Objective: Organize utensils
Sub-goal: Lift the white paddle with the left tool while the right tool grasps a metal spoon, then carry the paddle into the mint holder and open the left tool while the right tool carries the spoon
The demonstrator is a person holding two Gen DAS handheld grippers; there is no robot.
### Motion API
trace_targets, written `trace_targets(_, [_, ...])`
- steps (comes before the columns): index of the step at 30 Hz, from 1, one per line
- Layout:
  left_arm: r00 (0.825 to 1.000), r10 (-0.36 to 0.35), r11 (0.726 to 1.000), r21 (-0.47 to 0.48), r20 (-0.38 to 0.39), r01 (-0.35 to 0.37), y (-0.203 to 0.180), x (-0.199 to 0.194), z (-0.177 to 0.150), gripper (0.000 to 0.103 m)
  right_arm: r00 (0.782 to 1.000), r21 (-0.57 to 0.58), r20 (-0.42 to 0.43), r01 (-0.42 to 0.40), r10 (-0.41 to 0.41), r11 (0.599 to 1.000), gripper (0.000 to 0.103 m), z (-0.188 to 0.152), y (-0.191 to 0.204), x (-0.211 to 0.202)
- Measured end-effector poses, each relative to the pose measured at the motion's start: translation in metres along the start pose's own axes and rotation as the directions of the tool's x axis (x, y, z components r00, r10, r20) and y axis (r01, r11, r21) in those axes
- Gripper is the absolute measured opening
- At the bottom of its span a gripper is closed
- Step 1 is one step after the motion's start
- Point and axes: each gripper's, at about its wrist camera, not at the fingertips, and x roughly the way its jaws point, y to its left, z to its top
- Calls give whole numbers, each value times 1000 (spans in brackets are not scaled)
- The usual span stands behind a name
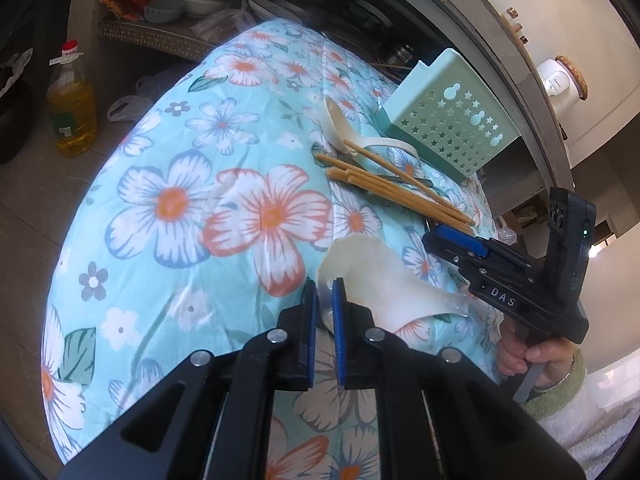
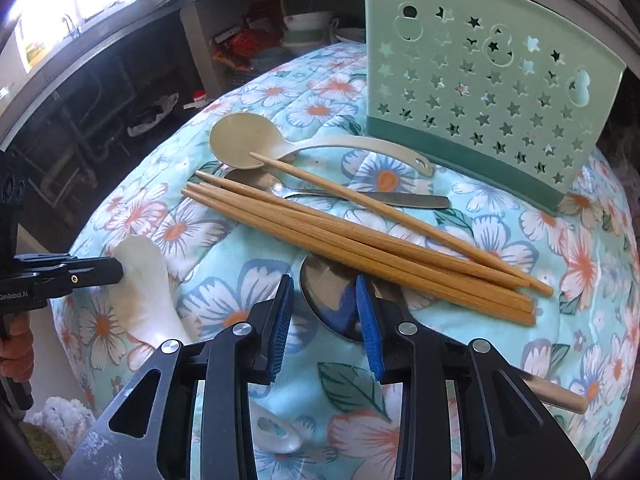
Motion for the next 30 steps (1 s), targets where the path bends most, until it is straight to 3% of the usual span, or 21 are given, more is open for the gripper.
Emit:
trace_targets(5, [1000,5,1000,3,0,-5,-1,1,0,8,991,-141,18,131,-130,981,24,1,18,9])
trace_targets(8, [1000,15,1000,7,3,-15,-1,1,-1,8,987,-176,41,161,-157,971,11,0,25,5])
trace_targets(11, [1000,22,1000,3,5,-22,-1,2,0,9,986,-179,62,166,-157,970,5,-2,25,-10])
trace_targets(22, [993,105,991,73,45,-108,-20,-8,1,8,990,-15,139,-32,33,999,2,-15,3,-87])
trace_targets(25, [988,121,987,92,95,-129,-28,-20,6,6,978,57,191,-92,80,994,2,-19,-8,-109])
trace_targets(30, [974,99,982,135,205,-128,-51,-48,21,2,940,207,310,-214,144,955,0,-19,-39,-142])
